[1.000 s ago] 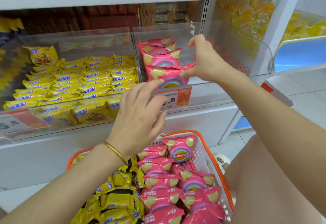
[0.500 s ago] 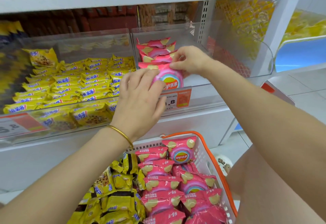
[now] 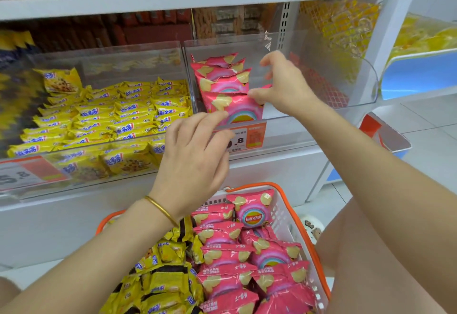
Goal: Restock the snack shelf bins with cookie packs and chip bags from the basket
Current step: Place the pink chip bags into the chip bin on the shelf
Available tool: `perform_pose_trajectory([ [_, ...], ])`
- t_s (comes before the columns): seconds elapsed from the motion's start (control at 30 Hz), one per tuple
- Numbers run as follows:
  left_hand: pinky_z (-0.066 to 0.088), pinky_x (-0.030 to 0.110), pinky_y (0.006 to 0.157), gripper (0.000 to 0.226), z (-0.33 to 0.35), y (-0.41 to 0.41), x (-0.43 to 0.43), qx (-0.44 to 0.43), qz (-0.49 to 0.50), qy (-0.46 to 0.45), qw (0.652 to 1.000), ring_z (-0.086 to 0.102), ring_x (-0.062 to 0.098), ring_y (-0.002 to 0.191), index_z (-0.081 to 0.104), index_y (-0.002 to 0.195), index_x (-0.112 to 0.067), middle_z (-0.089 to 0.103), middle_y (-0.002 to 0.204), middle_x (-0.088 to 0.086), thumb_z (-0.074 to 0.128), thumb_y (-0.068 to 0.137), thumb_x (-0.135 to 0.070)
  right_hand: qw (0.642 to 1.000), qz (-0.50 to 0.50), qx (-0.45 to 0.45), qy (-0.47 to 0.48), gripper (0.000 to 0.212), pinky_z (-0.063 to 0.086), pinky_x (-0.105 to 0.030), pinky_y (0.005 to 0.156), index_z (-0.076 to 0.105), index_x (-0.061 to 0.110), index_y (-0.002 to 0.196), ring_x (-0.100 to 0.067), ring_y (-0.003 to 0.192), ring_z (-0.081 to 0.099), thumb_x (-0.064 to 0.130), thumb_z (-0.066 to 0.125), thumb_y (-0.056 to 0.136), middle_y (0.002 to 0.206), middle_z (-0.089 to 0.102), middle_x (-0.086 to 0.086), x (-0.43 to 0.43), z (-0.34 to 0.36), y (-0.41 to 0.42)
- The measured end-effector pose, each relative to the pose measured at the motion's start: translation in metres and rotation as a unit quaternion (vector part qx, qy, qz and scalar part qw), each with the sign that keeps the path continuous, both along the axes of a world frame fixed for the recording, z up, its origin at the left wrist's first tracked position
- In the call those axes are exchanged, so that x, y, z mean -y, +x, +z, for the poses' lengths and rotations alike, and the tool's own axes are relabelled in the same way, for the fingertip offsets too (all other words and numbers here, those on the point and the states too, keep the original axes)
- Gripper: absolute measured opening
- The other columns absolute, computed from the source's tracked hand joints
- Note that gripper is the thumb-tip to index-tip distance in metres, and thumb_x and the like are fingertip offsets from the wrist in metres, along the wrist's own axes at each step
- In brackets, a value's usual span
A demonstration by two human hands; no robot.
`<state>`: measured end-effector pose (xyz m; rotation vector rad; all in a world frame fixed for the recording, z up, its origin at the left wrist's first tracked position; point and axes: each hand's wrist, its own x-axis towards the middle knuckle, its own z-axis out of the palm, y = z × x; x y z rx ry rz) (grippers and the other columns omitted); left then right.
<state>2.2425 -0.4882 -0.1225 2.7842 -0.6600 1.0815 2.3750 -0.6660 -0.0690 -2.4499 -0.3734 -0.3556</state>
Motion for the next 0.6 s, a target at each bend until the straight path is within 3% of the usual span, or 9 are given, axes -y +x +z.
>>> perform_pose_trajectory([
  [0.27,0.031,0.044,0.094,0.025,-0.014,-0.005,0.005,-0.021,-0.012,0.022,0.999,0.045,0.029,0.115,0.065,0.103,-0.012,0.056,0.13,0.008,0.055,0.081,-0.017,0.998,0.0,0.009,-0.066,0.054,0.041,-0.031,0.085,0.047,0.012,0.124,-0.027,0.1,0.055,0.028,0.073,0.08,0.121,0.047,-0.01,0.012,-0.001,-0.027],
  [0.43,0.031,0.044,0.093,0.024,-0.011,-0.005,0.005,-0.026,-0.026,0.022,0.999,0.045,0.03,0.114,0.065,0.102,-0.011,0.057,0.129,0.009,0.052,0.082,-0.017,0.988,-0.001,0.154,0.012,0.018,0.044,-0.034,0.073,0.058,0.015,0.097,-0.014,0.075,0.052,0.02,0.066,0.082,0.089,0.051,0.003,0.014,-0.011,-0.069],
  [0.5,0.032,0.044,0.092,0.024,-0.02,-0.009,0.003,-0.036,-0.036,0.03,0.998,0.047,0.03,0.114,0.066,0.101,-0.011,0.058,0.127,0.009,0.05,0.083,-0.017,0.993,0.044,0.112,-0.014,0.007,0.047,-0.037,0.071,0.062,0.018,0.087,-0.016,0.074,0.056,0.023,0.061,0.083,0.079,0.059,0.003,0.009,-0.033,-0.087],
  [0.57,0.033,0.045,0.091,0.024,-0.031,-0.012,-0.001,-0.053,-0.043,0.048,0.997,0.048,0.031,0.114,0.066,0.1,-0.012,0.058,0.127,0.009,0.05,0.082,-0.016,0.985,0.093,-0.021,-0.146,0.011,0.049,-0.037,0.074,0.065,0.019,0.092,-0.021,0.086,0.061,0.026,0.058,0.086,0.089,0.066,0.001,0.006,-0.067,-0.092],
  [0.6,0.033,0.045,0.091,0.023,-0.035,-0.013,-0.001,-0.064,-0.045,0.057,0.995,0.048,0.031,0.113,0.066,0.099,-0.012,0.058,0.127,0.009,0.051,0.081,-0.016,0.959,0.116,-0.098,-0.238,0.017,0.049,-0.036,0.078,0.064,0.017,0.1,-0.023,0.095,0.06,0.027,0.057,0.088,0.099,0.066,-0.002,0.004,-0.086,-0.089],
])
